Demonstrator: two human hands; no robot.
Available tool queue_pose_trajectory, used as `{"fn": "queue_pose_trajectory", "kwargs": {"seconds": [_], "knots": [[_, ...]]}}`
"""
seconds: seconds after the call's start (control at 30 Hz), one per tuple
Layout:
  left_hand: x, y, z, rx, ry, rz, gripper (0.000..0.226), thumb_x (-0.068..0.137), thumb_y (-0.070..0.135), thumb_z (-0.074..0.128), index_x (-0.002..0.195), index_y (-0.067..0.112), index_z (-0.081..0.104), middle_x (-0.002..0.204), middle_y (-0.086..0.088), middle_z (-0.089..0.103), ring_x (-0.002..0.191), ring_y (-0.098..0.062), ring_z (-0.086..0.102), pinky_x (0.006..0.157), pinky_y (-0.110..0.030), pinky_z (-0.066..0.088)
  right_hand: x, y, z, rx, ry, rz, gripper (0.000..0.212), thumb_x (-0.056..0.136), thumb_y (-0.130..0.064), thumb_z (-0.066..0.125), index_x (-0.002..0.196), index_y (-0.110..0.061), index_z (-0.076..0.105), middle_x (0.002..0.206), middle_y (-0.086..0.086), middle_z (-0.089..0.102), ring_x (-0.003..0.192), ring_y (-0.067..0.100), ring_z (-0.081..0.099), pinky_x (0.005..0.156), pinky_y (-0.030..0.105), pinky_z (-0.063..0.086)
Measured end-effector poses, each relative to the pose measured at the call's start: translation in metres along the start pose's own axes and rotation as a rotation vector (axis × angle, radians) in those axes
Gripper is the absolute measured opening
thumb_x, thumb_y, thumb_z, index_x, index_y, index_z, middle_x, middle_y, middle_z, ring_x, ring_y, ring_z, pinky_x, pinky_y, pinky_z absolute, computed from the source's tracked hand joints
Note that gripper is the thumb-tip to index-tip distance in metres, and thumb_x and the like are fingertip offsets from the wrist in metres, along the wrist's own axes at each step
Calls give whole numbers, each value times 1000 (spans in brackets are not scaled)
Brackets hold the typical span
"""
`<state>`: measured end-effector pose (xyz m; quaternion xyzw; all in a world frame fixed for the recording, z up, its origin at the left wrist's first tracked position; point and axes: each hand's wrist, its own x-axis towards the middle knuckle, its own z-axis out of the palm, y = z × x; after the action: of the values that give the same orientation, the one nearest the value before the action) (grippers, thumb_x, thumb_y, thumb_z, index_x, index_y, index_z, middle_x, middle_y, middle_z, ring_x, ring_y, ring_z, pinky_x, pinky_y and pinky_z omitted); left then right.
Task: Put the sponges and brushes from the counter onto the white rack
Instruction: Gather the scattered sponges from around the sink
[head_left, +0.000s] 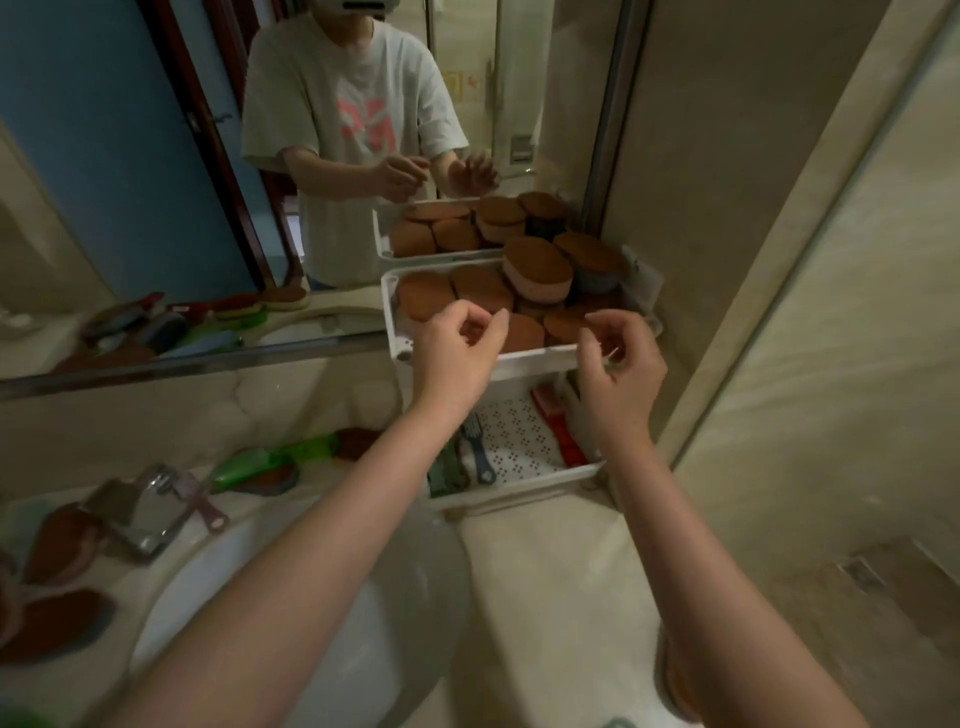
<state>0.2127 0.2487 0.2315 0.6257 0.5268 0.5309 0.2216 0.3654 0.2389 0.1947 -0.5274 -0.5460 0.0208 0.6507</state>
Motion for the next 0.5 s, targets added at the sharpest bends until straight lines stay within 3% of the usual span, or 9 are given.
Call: {"fn": "queue_pose_trajectory", "kwargs": {"seconds": [0.17,0.33,0.5], "knots": [[-56,-25,-14,-92,-12,7,14,87,23,61,73,19,59,62,11,54,57,-2,51,55,-14,39,-58,12,-14,-51,30,101,13,80,-13,55,90,-7,62,83,-2,57,77,8,51,68,13,39],[-105,-71,-5,-31,-127,-147,11,85,21,64,76,17,60,64,10,55,58,-3,50,57,-16,40,-118,45,-34,-208,-43,303,16,82,-14,55,96,-9,60,89,1,57,79,17,52,72,29,43],[-144,-116,14,62,-348,-380,11,86,22,63,90,11,61,88,-3,62,80,-18,58,74,-28,46,-168,75,-68,-568,-174,516,35,82,-18,58,117,-9,59,114,10,60,110,30,54,94,42,40]]}}
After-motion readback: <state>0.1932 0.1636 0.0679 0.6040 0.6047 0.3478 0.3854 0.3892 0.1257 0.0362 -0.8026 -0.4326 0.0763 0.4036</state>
